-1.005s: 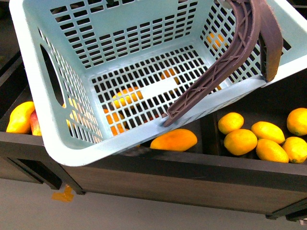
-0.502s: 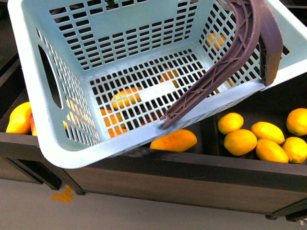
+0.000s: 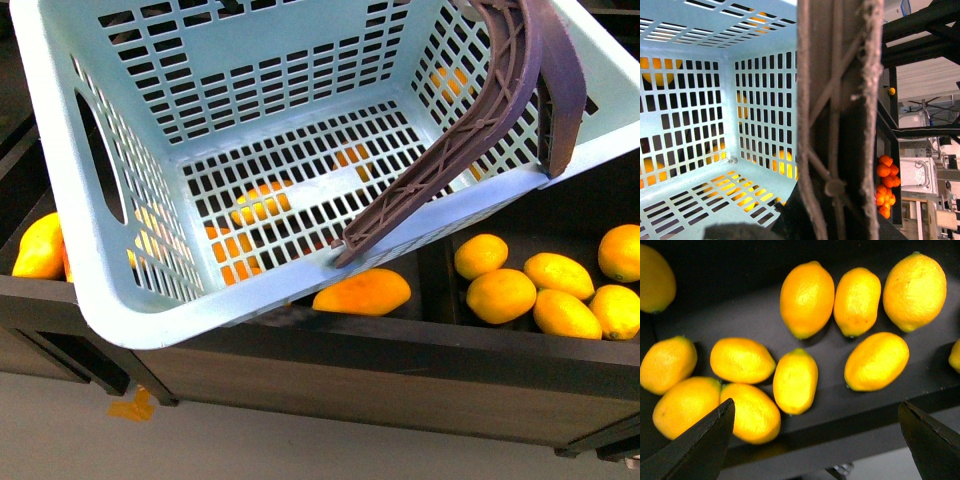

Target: Pick lemon and mango into basket

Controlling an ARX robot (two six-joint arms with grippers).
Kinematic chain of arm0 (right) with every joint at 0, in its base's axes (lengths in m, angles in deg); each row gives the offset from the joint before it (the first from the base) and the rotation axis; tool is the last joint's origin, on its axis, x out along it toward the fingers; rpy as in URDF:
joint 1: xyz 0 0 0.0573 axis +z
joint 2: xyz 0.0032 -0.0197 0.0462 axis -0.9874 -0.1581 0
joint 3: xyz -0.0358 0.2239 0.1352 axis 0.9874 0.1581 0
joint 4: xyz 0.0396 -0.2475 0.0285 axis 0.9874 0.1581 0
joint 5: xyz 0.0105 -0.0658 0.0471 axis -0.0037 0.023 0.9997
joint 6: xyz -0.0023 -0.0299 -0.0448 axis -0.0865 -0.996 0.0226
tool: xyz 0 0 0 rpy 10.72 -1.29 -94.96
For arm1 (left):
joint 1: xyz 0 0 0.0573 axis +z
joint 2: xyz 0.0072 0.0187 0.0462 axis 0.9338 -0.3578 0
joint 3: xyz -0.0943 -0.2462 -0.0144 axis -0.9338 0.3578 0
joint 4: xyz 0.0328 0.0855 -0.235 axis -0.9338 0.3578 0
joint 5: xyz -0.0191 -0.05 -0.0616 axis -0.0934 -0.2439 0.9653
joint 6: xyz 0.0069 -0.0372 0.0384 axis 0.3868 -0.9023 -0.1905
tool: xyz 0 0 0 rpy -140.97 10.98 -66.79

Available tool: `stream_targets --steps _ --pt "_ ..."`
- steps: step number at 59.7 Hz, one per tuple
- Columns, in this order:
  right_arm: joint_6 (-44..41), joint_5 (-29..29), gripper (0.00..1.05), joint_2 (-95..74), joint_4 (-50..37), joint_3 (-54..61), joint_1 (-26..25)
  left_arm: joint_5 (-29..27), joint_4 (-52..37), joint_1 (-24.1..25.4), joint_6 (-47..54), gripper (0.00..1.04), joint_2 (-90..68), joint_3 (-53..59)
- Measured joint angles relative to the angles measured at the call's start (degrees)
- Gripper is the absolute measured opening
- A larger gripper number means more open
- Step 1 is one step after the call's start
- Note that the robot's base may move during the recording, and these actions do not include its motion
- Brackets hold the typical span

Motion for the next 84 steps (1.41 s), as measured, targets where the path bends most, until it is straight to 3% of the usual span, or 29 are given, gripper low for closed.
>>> stream_targets --steps 35,84 --pt "12.0 -5.6 0.96 -24.8 8.9 -28.1 3.2 0.0 0.0 0.0 0.0 0.04 0.0 0.0" --pt "14.8 -7.6 0.96 -40.1 15.3 -46.8 3.4 -0.1 0.0 0.0 0.0 0.04 0.0 0.0"
